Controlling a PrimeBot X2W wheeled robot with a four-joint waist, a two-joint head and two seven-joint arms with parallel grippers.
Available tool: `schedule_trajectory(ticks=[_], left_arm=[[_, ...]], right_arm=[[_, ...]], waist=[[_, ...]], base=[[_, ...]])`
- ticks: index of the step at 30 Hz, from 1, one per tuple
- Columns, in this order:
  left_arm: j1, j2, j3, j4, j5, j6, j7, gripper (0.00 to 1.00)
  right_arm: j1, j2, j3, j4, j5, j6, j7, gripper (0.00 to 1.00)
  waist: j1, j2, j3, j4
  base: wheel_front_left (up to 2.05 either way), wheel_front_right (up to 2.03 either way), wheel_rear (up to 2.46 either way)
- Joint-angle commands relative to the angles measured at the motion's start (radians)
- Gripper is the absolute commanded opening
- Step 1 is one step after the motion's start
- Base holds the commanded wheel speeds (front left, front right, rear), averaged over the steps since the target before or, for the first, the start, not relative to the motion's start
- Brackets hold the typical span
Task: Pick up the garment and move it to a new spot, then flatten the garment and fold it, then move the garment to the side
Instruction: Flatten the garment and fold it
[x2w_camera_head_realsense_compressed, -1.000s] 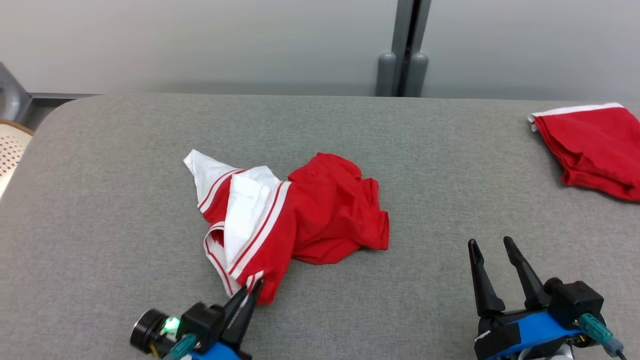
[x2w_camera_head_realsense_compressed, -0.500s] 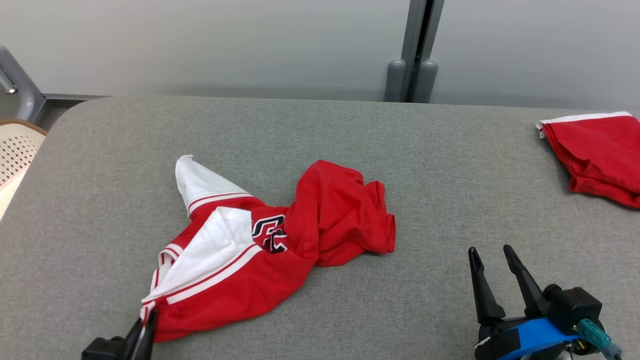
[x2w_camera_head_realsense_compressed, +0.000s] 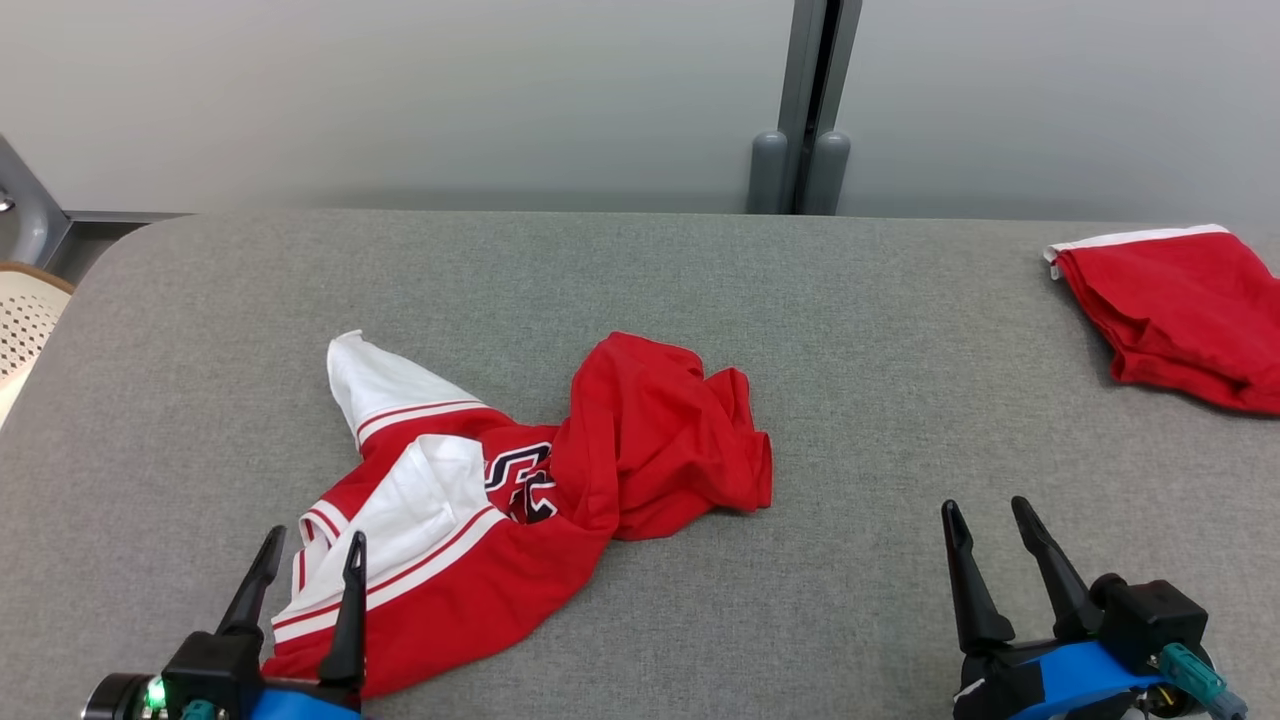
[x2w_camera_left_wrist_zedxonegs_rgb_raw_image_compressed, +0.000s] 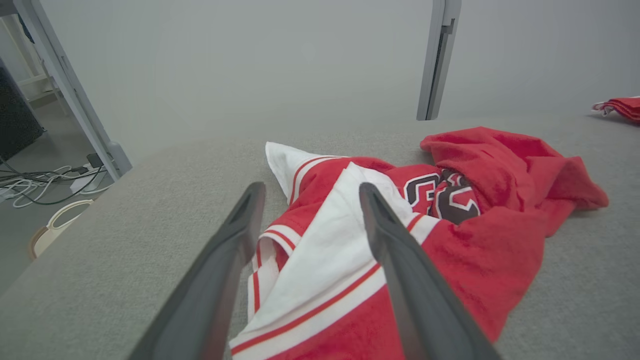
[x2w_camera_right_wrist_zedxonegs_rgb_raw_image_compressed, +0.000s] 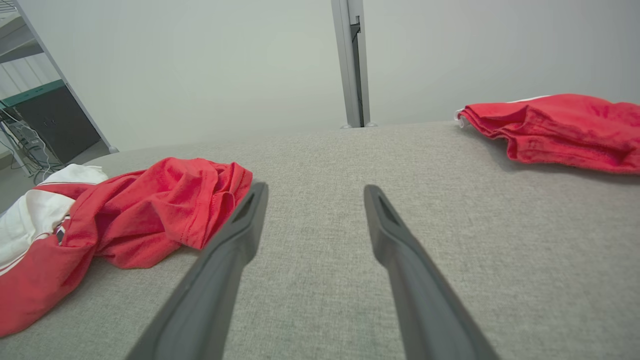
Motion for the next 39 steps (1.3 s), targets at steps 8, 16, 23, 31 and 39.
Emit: schedule_trajectory(ticks=[8, 16, 23, 31, 39], left_arm=[[-0.096, -0.051, 0.045, 0.035, 0.058, -0.042, -0.004, 1.00], [-0.195, -0.062, 0.063, 0.131, 0.088, -0.069, -0.004, 1.00], [-0.257, -0.059, 0.056, 0.231, 0.097, -0.085, -0.004, 1.00], [-0.300, -0.053, 0.055, 0.378, 0.090, -0.094, -0.004, 1.00], [-0.324, -0.060, 0.041, 0.491, 0.083, -0.100, -0.004, 1.00]], right_arm=[[-0.006, 0.000, 0.003, -0.001, -0.004, 0.001, -0.005, 1.00], [-0.019, 0.000, 0.006, -0.001, -0.001, 0.001, -0.005, 1.00], [-0.038, 0.000, 0.007, 0.002, 0.005, 0.001, -0.005, 1.00], [-0.056, 0.000, 0.010, 0.006, 0.005, 0.001, -0.005, 1.00], [-0.063, 0.000, 0.013, 0.010, 0.000, 0.001, -0.005, 1.00]], waist=[[0.0001, 0.0000, 0.008, -0.028], [0.0001, 0.0000, 0.039, -0.058], [0.0001, 0.0000, 0.069, -0.083], [0.0001, 0.0000, 0.092, -0.108], [0.0001, 0.0000, 0.096, -0.131]], base=[[0.00, 0.00, 0.00], [0.00, 0.00, 0.00], [0.00, 0.00, 0.00], [0.00, 0.00, 0.00], [0.00, 0.00, 0.00]])
